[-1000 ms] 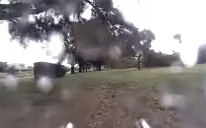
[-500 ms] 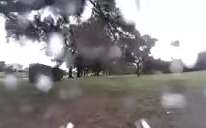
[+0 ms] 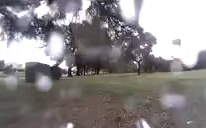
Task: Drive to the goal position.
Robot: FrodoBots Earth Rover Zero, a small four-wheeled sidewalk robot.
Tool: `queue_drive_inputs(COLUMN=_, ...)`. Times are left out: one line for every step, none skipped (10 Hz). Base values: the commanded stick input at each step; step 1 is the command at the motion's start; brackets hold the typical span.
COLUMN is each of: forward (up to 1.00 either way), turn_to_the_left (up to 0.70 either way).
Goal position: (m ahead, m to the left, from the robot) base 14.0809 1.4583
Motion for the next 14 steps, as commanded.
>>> queue_drive_inputs(forward=1.0, turn_to_the_left=0.01)
queue_drive_inputs(forward=1.0, turn_to_the_left=0.01)
queue_drive_inputs(forward=1.0, turn_to_the_left=0.01)
queue_drive_inputs(forward=1.0, turn_to_the_left=0.01)
queue_drive_inputs(forward=1.0, turn_to_the_left=0.01)
queue_drive_inputs(forward=1.0, turn_to_the_left=0.01)
queue_drive_inputs(forward=1.0, turn_to_the_left=0.01)
queue_drive_inputs(forward=1.0, turn_to_the_left=0.01)
queue_drive_inputs(forward=1.0, turn_to_the_left=0.01)
queue_drive_inputs(forward=1.0, turn_to_the_left=0.01)
queue_drive_inputs(forward=1.0, turn_to_the_left=0.01)
queue_drive_inputs(forward=1.0, turn_to_the_left=0.01)
queue_drive_inputs(forward=1.0, turn_to_the_left=0.01)
queue_drive_inputs(forward=1.0, turn_to_the_left=0.01)
